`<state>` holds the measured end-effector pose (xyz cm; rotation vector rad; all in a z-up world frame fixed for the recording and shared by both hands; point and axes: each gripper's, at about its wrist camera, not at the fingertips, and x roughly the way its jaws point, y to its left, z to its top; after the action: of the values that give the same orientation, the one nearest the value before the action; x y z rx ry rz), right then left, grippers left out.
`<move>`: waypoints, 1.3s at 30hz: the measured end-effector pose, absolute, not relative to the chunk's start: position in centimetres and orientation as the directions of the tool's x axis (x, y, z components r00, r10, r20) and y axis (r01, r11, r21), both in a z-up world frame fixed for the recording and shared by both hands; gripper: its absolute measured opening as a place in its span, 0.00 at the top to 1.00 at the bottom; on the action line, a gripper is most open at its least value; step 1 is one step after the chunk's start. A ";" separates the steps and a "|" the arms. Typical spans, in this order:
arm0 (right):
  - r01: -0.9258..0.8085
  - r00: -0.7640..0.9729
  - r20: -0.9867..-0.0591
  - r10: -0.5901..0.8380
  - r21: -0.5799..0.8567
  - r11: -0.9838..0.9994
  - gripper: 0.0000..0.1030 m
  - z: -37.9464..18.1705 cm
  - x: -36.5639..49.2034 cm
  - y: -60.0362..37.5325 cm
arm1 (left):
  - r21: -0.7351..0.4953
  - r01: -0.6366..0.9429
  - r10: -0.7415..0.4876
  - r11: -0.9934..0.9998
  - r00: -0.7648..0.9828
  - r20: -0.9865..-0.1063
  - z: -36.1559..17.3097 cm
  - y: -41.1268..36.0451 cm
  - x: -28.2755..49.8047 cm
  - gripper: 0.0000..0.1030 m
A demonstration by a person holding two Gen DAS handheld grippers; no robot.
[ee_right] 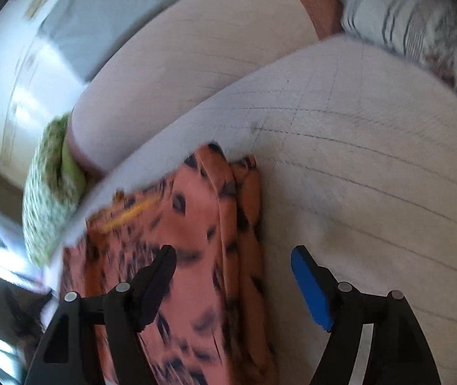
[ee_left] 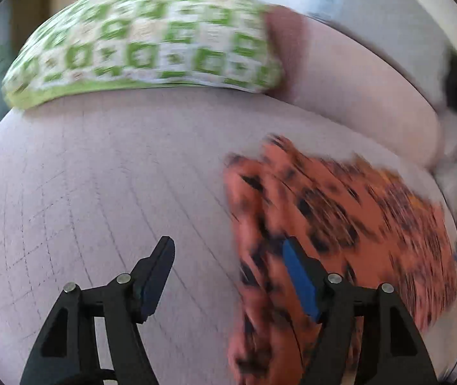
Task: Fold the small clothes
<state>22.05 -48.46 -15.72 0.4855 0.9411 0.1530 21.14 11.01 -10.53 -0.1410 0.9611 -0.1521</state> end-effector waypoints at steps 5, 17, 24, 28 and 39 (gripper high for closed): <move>0.047 0.467 -0.795 0.387 0.459 0.887 0.22 -18.5 23.5 -46.4 | -0.162 0.187 -0.228 0.969 0.424 -0.877 -13.9 7.6 20.6 0.22; -0.083 0.493 -0.704 0.510 0.546 0.834 0.87 -7.6 17.9 -43.8 | -0.237 0.159 -0.284 0.959 0.604 -0.744 -2.0 8.6 13.2 0.87; -0.061 0.407 -0.765 0.500 0.523 0.850 0.74 -12.8 8.6 -44.2 | -0.251 0.058 -0.249 0.966 0.464 -0.850 -10.2 11.2 2.9 0.57; -0.049 0.380 -0.832 0.404 0.418 0.907 0.27 -17.1 6.3 -43.4 | -0.182 0.056 -0.185 0.982 0.509 -0.841 -10.3 12.1 2.0 0.48; -0.010 0.518 -0.763 0.387 0.447 0.895 0.23 -13.7 8.6 -43.2 | -0.171 0.104 -0.201 0.980 0.508 -0.838 -9.4 9.8 11.4 0.45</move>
<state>8.56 -43.21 -13.74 0.4164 1.0053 0.2467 11.36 9.77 -9.36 -0.1032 1.0223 -0.1843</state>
